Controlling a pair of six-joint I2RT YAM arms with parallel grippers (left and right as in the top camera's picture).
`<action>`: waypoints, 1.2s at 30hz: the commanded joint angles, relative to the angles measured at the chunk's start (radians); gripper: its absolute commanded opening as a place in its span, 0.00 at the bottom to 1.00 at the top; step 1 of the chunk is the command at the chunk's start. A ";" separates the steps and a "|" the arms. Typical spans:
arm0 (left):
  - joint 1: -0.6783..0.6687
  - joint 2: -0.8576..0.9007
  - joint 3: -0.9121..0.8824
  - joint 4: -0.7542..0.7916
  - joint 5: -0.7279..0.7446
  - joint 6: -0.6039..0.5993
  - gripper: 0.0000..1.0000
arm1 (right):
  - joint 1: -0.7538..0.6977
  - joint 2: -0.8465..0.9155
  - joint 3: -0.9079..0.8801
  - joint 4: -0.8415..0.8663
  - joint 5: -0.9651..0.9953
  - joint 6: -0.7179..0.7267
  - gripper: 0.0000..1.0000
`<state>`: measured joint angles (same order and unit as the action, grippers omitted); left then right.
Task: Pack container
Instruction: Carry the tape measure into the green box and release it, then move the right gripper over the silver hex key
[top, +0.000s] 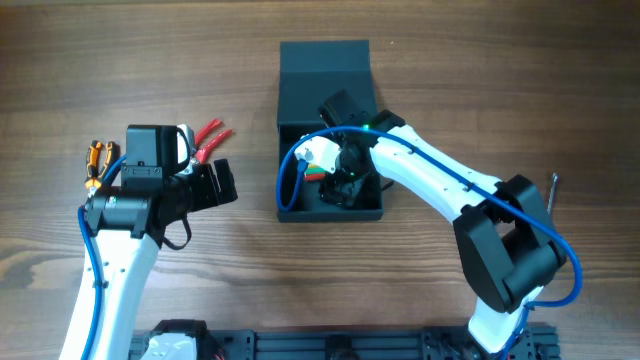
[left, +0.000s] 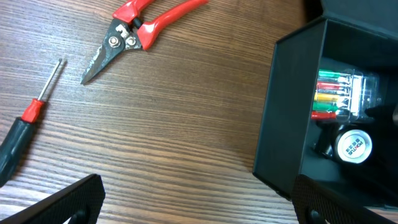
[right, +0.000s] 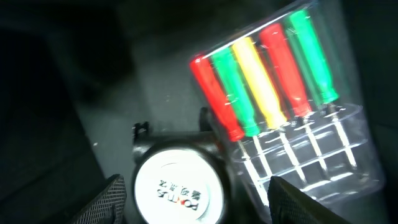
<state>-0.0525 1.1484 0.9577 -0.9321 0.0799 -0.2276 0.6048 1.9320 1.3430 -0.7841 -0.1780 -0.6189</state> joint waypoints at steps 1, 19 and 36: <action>0.004 -0.004 0.017 -0.001 0.019 -0.016 1.00 | -0.004 -0.006 0.031 0.004 0.064 0.066 0.73; 0.004 -0.004 0.017 0.000 0.019 -0.016 1.00 | -0.439 -0.327 0.634 -0.549 0.357 0.856 1.00; 0.004 -0.004 0.017 0.027 0.019 -0.016 1.00 | -1.145 -0.354 0.132 -0.478 0.211 0.727 1.00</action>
<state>-0.0525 1.1484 0.9577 -0.9104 0.0834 -0.2276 -0.4927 1.5745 1.5978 -1.3331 0.0959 0.1593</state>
